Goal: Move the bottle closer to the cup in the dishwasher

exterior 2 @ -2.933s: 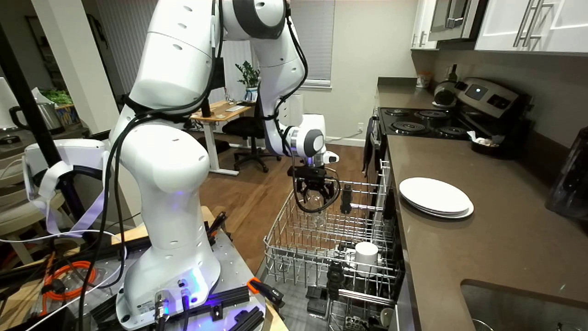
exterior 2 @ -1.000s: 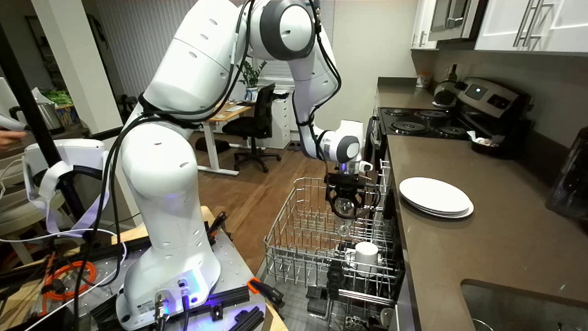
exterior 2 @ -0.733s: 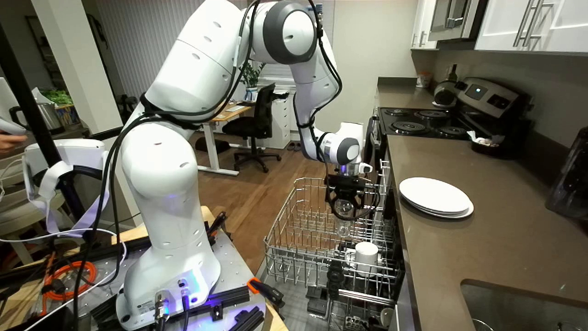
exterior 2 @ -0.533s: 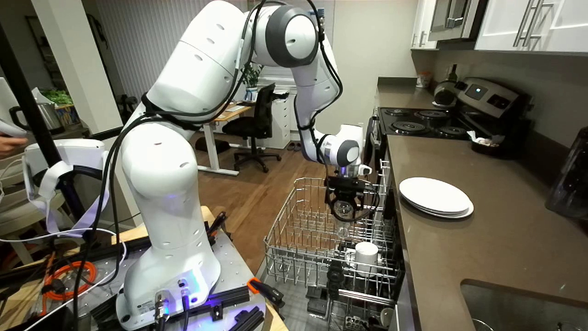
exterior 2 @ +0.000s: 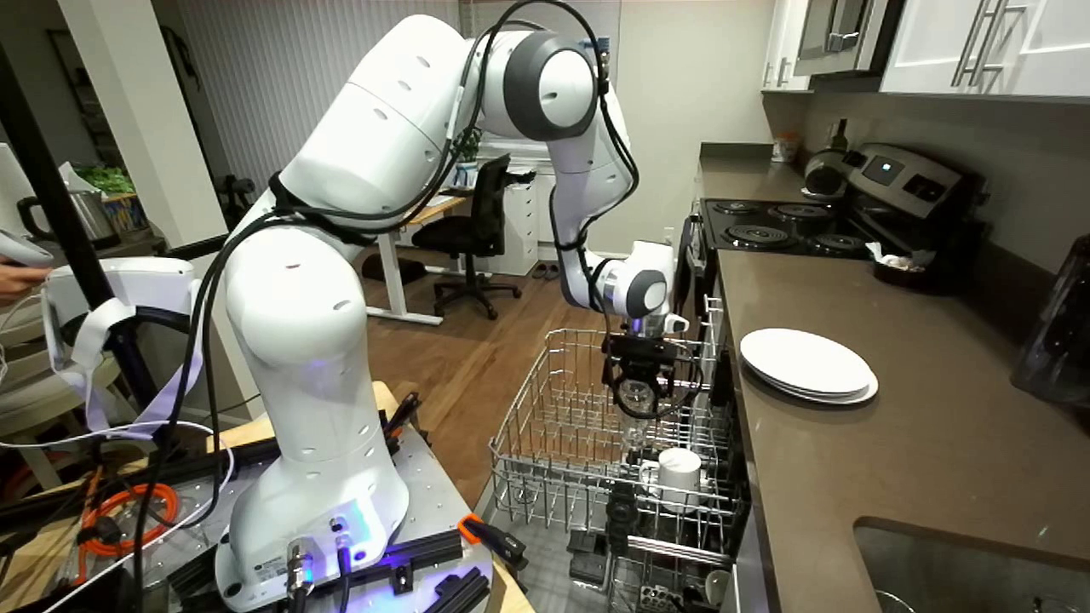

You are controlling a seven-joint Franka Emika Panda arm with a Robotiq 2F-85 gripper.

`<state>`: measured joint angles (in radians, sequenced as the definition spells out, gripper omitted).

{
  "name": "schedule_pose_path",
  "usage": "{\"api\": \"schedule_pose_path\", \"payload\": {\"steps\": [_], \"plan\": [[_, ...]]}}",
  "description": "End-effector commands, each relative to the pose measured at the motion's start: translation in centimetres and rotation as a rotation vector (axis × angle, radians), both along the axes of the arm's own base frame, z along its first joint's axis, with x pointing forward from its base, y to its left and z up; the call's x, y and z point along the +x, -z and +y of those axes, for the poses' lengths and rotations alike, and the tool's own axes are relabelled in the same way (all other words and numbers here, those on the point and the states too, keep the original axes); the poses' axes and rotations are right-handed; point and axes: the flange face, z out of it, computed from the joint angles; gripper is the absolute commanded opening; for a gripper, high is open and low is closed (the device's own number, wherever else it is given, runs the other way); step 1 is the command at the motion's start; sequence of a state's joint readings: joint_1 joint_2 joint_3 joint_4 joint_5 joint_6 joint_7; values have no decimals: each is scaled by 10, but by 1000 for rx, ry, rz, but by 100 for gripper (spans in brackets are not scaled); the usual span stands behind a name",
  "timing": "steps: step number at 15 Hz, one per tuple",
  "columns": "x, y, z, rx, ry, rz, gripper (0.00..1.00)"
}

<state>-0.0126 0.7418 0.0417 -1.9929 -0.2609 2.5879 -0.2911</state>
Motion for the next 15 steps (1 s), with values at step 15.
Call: {"api": "schedule_pose_path", "payload": {"steps": [15], "plan": [[11, 46, 9, 37, -40, 81, 61]]}}
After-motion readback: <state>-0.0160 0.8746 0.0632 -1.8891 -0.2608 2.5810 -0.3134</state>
